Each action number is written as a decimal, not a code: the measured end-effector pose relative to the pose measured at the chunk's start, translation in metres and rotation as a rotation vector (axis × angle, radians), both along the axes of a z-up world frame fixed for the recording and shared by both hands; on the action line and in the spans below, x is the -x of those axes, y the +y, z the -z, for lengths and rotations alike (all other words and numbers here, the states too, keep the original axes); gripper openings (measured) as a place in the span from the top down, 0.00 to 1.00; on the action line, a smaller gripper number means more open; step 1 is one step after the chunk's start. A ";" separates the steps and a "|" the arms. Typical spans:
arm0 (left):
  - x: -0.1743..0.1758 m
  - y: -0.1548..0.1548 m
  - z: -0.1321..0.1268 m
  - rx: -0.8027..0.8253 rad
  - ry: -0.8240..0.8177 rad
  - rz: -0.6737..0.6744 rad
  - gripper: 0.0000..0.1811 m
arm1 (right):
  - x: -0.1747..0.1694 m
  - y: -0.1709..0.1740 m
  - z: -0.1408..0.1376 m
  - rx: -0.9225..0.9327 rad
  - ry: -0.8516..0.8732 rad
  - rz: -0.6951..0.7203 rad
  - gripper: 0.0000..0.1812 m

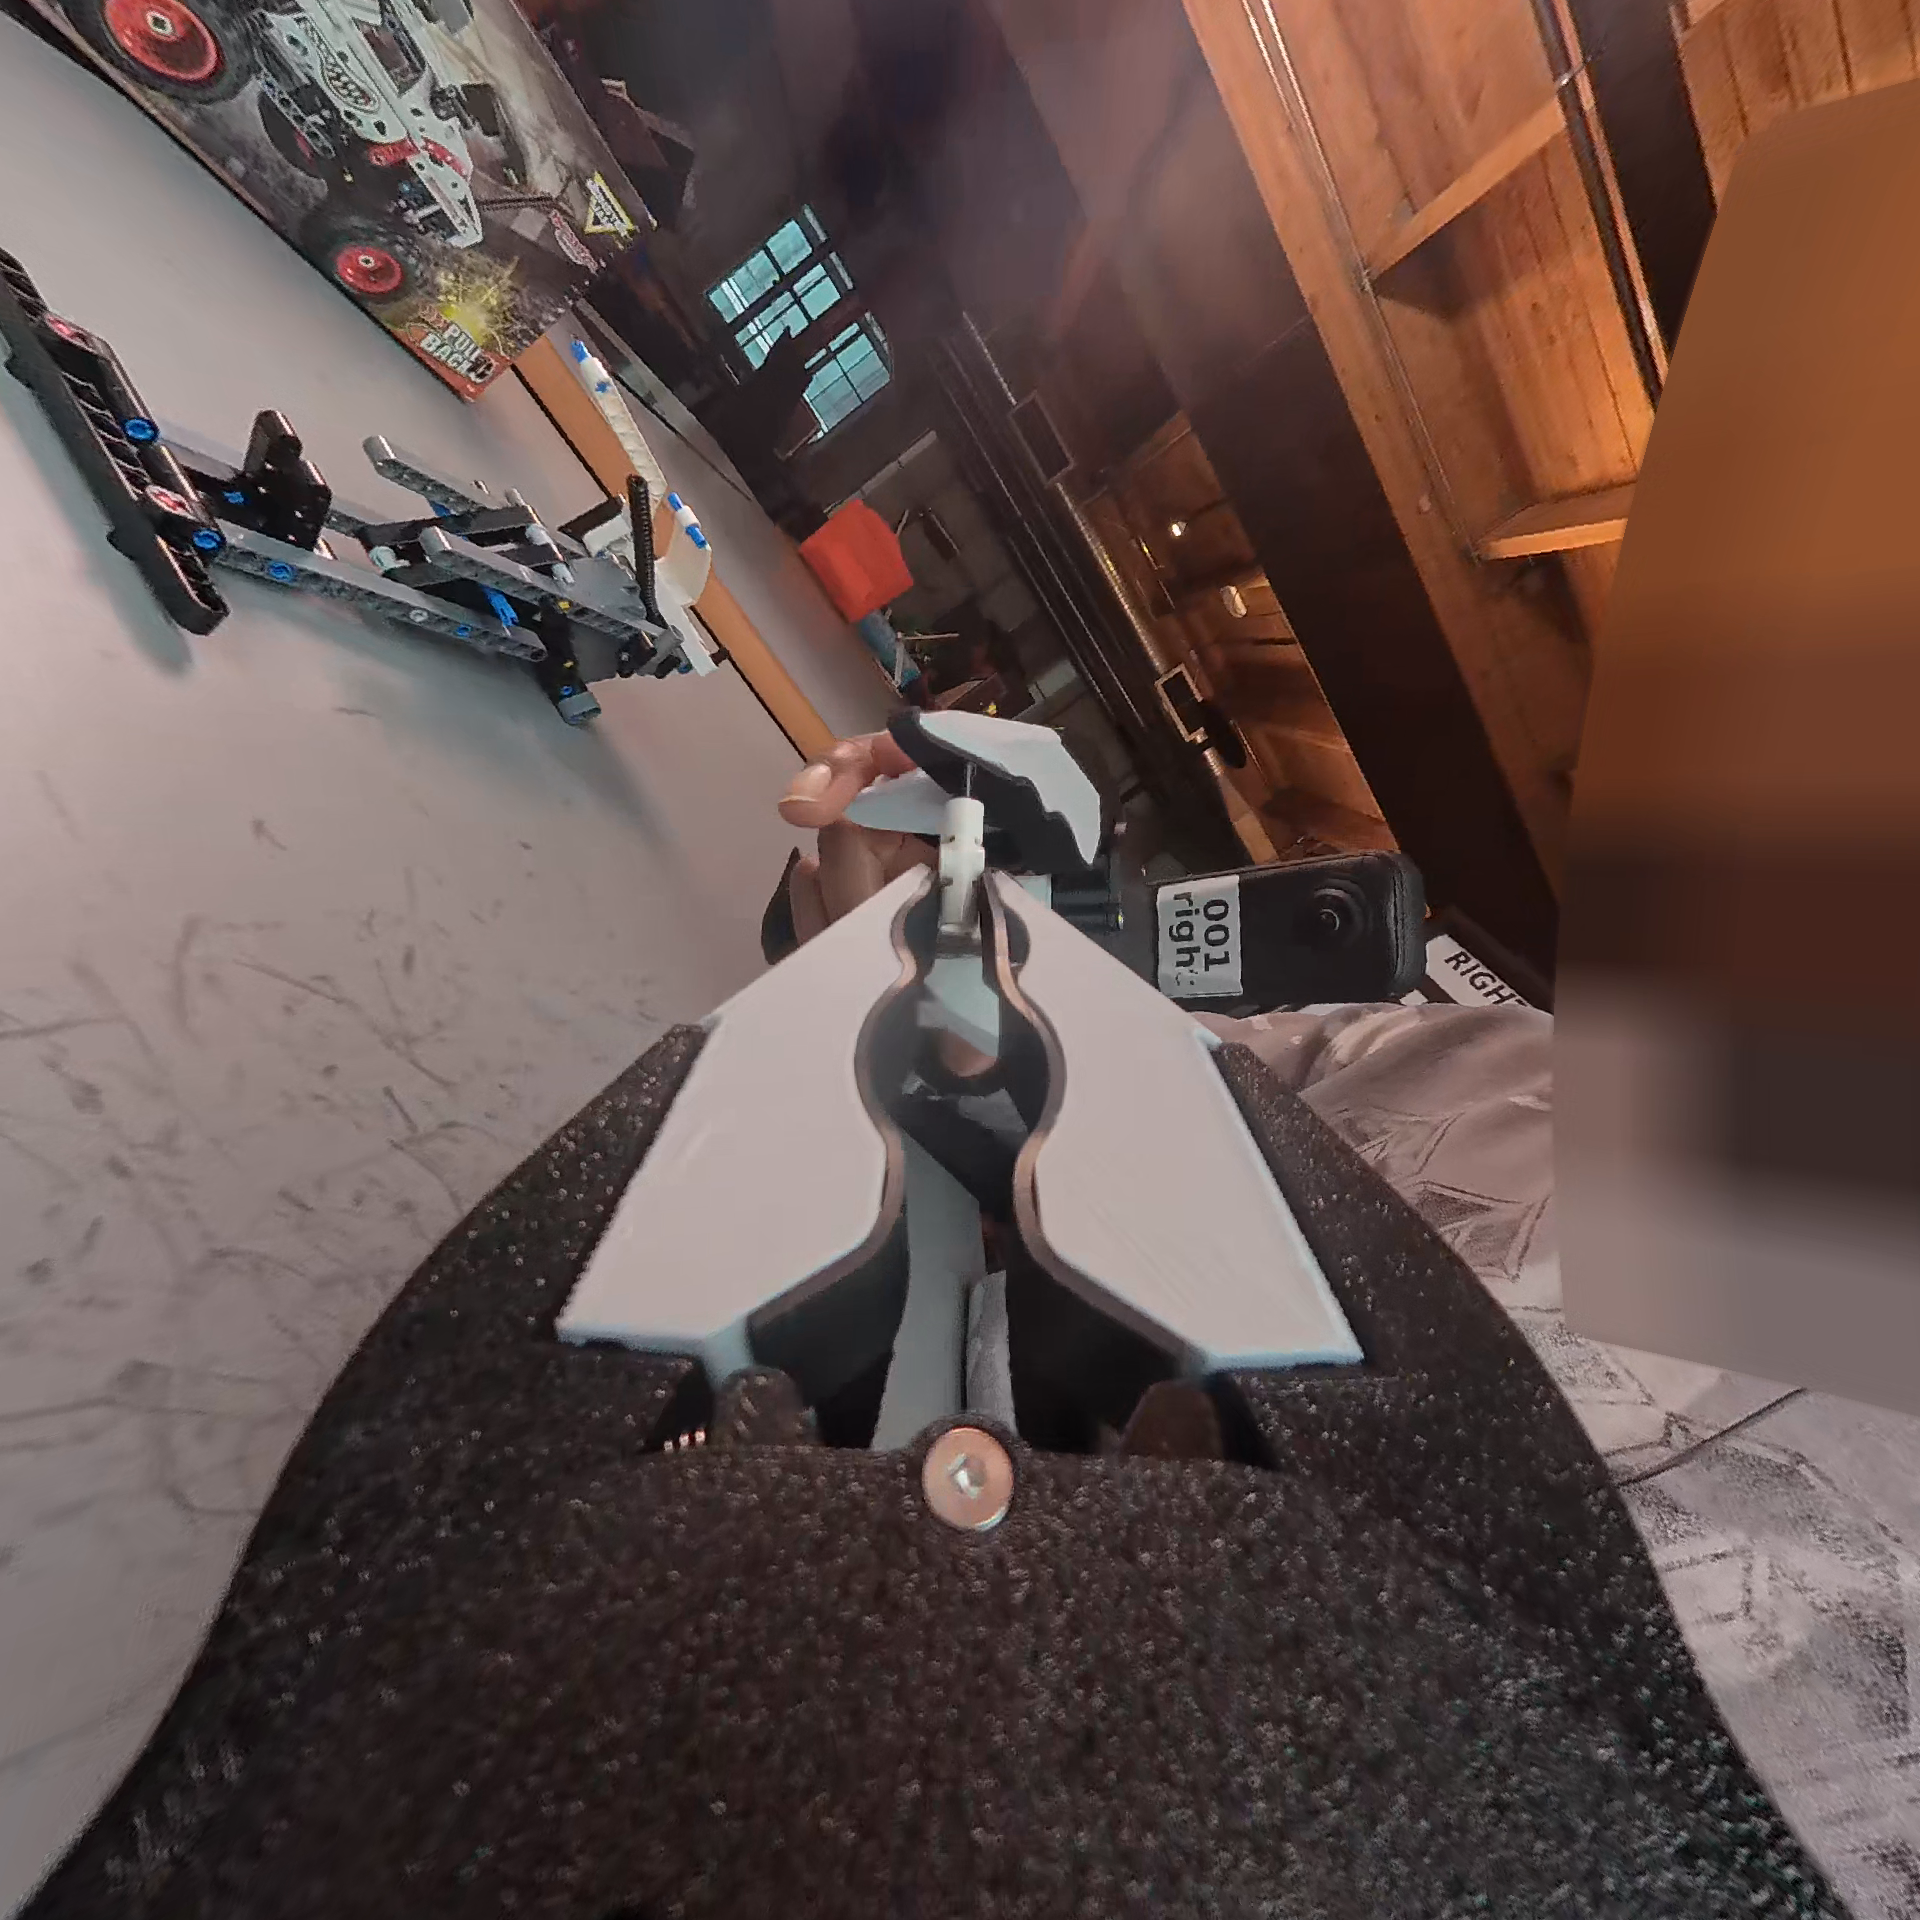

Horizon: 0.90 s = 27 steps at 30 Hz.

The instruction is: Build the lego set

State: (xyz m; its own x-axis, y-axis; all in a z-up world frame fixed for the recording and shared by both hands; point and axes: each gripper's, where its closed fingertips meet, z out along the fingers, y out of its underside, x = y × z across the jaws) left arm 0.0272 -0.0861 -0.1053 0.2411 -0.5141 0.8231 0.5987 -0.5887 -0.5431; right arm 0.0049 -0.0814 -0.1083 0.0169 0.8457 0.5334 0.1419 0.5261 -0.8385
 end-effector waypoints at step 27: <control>-0.016 -0.034 0.049 0.066 0.434 0.332 0.92 | -0.040 -0.038 0.068 -0.118 -0.409 -0.393 0.86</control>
State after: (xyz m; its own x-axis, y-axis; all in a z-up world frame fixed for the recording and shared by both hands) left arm 0.0431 -0.1199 -0.1547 0.3988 -0.5709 0.7176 0.1043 -0.7492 -0.6540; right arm 0.0445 -0.1197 -0.1760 -0.5136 0.6811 0.5219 0.2168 0.6915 -0.6891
